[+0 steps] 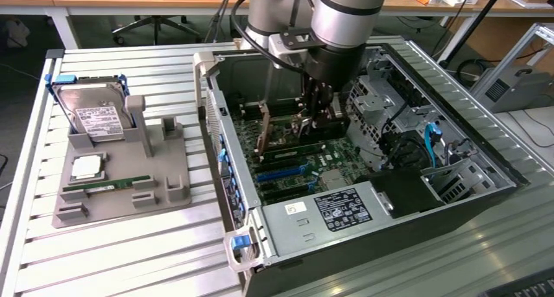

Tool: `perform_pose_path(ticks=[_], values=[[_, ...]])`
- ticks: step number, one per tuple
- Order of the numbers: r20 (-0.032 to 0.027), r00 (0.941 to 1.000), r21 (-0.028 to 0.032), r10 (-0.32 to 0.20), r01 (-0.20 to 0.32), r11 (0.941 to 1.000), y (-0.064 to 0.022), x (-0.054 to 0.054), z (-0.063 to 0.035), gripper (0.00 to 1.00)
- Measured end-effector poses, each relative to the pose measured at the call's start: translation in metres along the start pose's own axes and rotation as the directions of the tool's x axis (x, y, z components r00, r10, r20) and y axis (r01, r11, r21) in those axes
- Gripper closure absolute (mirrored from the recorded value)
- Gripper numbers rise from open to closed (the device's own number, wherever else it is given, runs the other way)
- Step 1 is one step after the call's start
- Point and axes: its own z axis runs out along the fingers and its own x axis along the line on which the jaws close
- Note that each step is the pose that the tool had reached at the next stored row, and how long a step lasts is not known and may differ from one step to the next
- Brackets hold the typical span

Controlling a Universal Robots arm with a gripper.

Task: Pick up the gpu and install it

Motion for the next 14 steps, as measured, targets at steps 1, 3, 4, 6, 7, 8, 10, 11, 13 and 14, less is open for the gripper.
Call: perform_pose_path(ticks=[1, 3, 4, 6, 7, 8, 10, 11, 13, 14], values=[[0.0000, 1.0000, 0.0000, 0.000, 0.000, 1.0000, 0.0001, 0.0002, 0.0000, 0.73], [-0.0001, 1.0000, 0.0000, 0.000, 0.000, 1.0000, 0.0000, 0.0014, 0.0000, 0.73], [-0.0001, 1.0000, -0.0001, 0.000, 0.000, 1.0000, 0.0000, 0.0016, 0.0003, 0.73], [-0.0001, 1.0000, 0.0000, 0.000, 0.000, 1.0000, 0.0003, 0.0020, 0.0013, 0.73], [-0.0001, 1.0000, 0.0000, 0.000, 0.000, 1.0000, 0.0005, 0.0021, 0.0015, 0.73], [-0.0001, 1.0000, 0.0000, 0.000, 0.000, 1.0000, 0.0007, 0.0023, 0.0017, 0.73], [0.0001, 1.0000, 0.0001, 0.000, 0.000, 1.0000, 0.0010, 0.0027, 0.0021, 0.73], [-0.0001, 1.0000, 0.0000, 0.000, 0.000, 1.0000, 0.0012, 0.0030, 0.0021, 0.73], [-0.0001, 1.0000, 0.0000, 0.000, 0.000, 1.0000, 0.0014, 0.0037, 0.0022, 0.73], [-0.0001, 1.0000, 0.0000, 0.000, 0.000, 1.0000, 0.0015, 0.0043, 0.0023, 0.73]])
